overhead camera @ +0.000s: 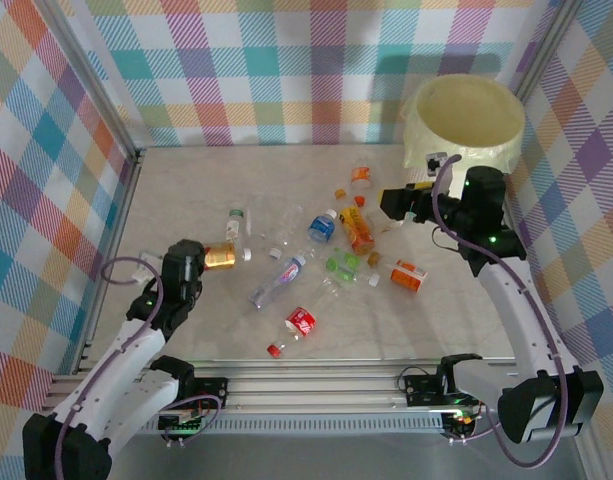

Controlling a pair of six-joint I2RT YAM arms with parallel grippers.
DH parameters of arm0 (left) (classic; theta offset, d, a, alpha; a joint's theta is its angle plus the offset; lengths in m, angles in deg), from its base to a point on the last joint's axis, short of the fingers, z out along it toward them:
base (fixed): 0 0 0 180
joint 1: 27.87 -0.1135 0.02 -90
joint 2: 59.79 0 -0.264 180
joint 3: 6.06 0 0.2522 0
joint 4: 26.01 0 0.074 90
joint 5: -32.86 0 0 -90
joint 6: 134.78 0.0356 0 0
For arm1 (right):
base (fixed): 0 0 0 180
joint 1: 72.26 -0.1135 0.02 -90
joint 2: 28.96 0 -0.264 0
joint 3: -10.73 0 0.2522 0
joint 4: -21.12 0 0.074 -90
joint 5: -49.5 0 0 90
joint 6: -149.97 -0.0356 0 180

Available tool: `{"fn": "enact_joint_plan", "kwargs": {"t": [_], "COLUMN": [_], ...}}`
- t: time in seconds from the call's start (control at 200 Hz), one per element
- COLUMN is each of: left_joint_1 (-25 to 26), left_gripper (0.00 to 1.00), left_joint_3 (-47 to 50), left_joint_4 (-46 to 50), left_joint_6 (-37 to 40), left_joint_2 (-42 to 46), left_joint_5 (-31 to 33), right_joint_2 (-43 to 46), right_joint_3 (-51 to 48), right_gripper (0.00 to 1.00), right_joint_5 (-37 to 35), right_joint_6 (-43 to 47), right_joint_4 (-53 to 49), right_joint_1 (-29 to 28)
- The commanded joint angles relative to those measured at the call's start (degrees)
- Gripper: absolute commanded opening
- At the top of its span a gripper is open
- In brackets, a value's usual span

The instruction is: Put the plastic bottles in the bin

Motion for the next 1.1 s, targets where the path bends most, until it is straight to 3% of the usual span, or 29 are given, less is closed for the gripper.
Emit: {"fn": "enact_joint_plan", "kwargs": {"t": [0.0,0.195,0.38,0.735,1.095], "left_joint_1": [0.3,1.1,5.2,15.2,17.1], "left_gripper": [0.59,0.58,0.58,0.57,0.56], "left_joint_3": [-7.1,-16.8,-23.9,-33.4,-36.8], "left_joint_4": [-5.6,-15.7,-22.8,-26.0,-26.5], "left_joint_6": [20.5,31.4,35.5,41.1,41.5], "left_joint_2": [-0.8,-10.0,-17.4,-27.8,-33.8], "left_joint_5": [-6.5,-27.1,-39.1,-45.4,-47.9], "right_joint_2": [-0.8,-1.5,-2.9,-7.0,-12.9], "right_joint_3": [1.2,2.1,4.3,6.7,8.7], "right_gripper": [1.00,1.00,1.00,1.00,1.00], "right_joint_5": [1.9,8.3,10.3,11.9,11.3], "right_joint_6": [3.0,9.6,12.3,11.9,10.3], "right_joint_4": [3.2,1.4,-2.5,-2.3,1.5], "right_joint_1": [-0.9,-4.8,-9.2,-15.6,-18.7]}}
